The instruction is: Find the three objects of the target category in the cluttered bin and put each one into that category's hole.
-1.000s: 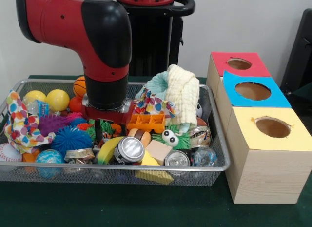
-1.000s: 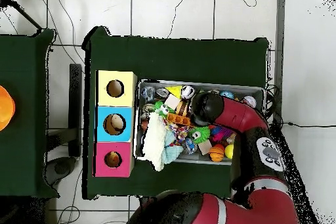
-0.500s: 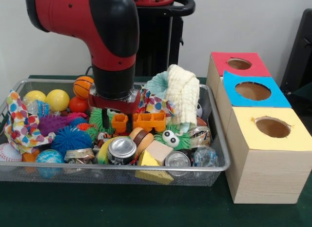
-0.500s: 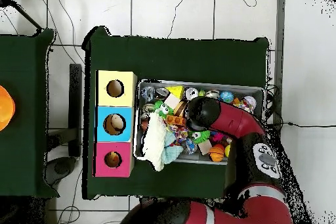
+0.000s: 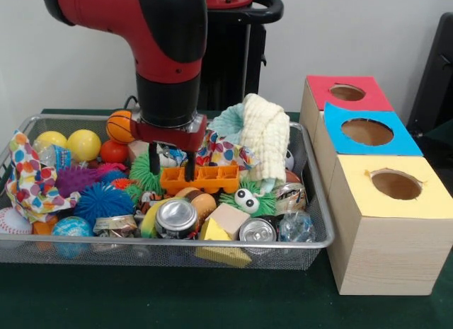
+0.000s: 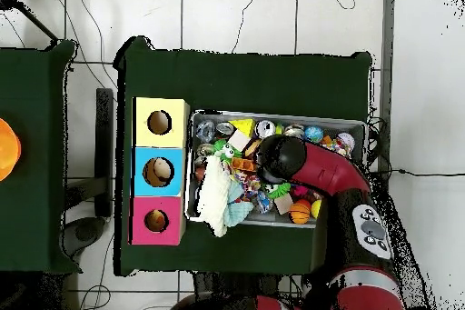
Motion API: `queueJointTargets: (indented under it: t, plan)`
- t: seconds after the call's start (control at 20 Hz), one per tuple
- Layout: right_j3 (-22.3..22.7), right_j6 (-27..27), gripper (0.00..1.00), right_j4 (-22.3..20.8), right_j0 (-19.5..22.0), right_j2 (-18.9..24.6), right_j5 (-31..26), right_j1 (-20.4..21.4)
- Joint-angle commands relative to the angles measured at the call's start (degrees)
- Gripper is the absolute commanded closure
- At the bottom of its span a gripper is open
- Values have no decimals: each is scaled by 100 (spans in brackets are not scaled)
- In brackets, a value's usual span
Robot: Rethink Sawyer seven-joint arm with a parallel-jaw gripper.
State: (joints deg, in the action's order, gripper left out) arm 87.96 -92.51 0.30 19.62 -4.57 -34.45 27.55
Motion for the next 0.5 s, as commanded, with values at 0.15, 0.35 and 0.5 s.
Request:
queueJointTargets:
  t: [0.15,0.35,0.5]
  plan:
    - [-376,-106,0,-15,551,333,-938,65]
    - [-679,141,0,-142,709,392,-1264,45]
    - [-926,293,0,-221,815,478,-1393,-76]
